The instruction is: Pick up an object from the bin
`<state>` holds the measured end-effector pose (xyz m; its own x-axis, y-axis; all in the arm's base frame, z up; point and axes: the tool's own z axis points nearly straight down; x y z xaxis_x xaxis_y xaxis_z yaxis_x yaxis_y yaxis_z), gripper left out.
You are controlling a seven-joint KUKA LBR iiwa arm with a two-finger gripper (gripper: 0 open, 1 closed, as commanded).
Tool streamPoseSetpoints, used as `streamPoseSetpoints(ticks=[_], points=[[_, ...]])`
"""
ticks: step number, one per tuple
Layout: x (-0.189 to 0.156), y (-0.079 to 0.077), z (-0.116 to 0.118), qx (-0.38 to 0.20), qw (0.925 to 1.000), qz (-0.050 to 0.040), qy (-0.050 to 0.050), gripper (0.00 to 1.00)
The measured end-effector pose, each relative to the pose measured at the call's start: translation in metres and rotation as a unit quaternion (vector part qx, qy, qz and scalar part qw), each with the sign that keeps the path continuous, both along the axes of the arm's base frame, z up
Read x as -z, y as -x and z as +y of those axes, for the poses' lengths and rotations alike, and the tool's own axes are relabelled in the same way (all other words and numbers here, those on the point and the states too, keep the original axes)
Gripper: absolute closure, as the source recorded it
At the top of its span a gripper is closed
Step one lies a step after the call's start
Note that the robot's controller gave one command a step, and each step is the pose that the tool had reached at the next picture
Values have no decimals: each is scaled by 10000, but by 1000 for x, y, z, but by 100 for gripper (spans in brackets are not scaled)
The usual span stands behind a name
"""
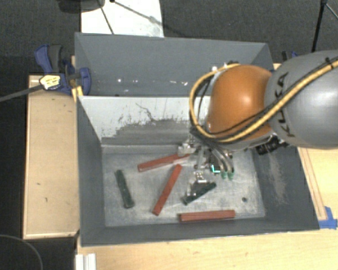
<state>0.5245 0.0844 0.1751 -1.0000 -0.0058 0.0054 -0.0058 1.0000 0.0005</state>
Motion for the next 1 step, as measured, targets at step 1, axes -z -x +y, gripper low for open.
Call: streamPoseSetpoints(ticks=[1], points=[[-4,-2,0,13,10000,-38,-4,0]])
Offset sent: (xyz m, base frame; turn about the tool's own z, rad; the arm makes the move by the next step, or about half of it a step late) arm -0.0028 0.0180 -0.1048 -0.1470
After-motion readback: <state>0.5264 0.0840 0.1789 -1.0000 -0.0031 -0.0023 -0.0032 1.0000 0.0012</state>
